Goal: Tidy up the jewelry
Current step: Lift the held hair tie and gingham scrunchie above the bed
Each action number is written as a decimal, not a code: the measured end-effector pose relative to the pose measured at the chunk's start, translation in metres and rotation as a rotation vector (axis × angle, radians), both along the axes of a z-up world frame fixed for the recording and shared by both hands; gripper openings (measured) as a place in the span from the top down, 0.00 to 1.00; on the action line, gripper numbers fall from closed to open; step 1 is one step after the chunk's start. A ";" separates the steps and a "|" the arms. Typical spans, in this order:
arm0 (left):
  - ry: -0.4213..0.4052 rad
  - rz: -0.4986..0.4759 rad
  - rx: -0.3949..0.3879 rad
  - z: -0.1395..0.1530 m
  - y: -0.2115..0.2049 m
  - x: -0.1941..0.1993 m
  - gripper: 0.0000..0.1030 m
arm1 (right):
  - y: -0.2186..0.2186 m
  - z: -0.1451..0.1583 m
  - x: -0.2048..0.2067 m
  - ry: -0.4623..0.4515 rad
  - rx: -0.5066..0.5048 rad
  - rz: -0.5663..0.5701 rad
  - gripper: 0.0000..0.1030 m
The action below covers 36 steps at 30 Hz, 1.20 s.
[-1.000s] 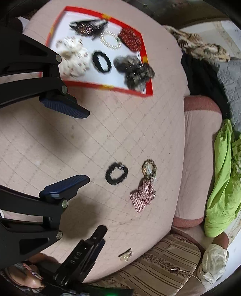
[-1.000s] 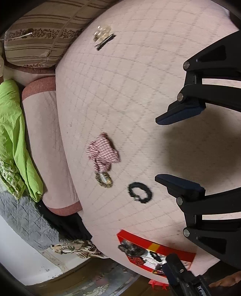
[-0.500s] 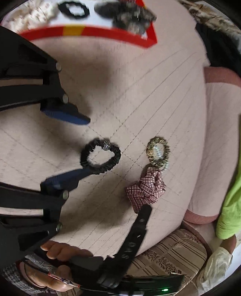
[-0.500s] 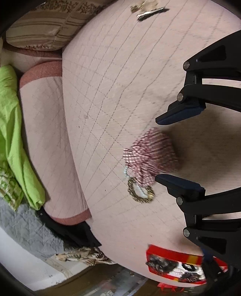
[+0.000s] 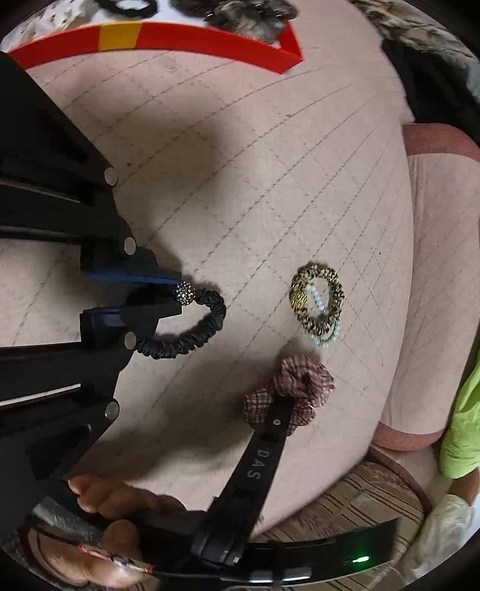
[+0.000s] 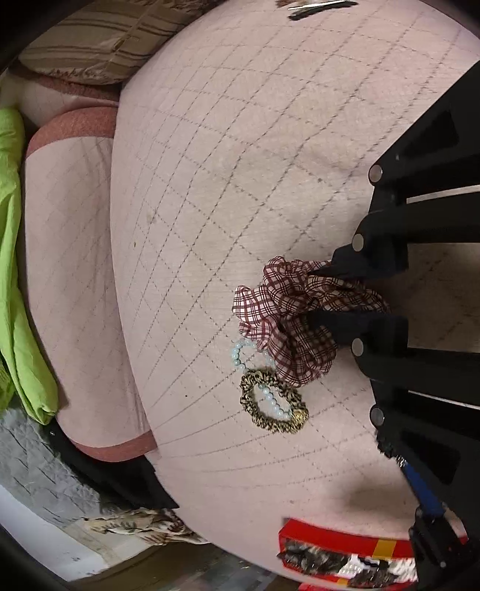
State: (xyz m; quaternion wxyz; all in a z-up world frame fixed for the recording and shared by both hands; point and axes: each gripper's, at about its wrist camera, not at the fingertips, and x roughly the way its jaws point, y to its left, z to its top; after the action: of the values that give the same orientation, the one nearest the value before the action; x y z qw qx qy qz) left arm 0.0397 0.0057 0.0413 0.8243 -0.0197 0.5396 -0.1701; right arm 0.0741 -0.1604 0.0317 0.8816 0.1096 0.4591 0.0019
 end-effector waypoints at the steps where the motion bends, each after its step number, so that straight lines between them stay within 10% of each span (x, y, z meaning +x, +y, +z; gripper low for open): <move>1: 0.003 0.010 -0.009 0.003 0.004 -0.003 0.91 | -0.001 0.003 -0.005 -0.004 0.003 -0.006 0.87; 36: -0.270 0.113 0.141 0.104 0.069 -0.122 0.91 | 0.058 0.058 -0.174 -0.088 0.014 0.038 0.87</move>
State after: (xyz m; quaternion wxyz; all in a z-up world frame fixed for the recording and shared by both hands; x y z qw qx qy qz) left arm -0.0827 0.0747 0.1452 0.8969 0.0309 0.4326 -0.0862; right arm -0.0998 -0.1028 0.0894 0.8999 0.1069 0.4220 0.0269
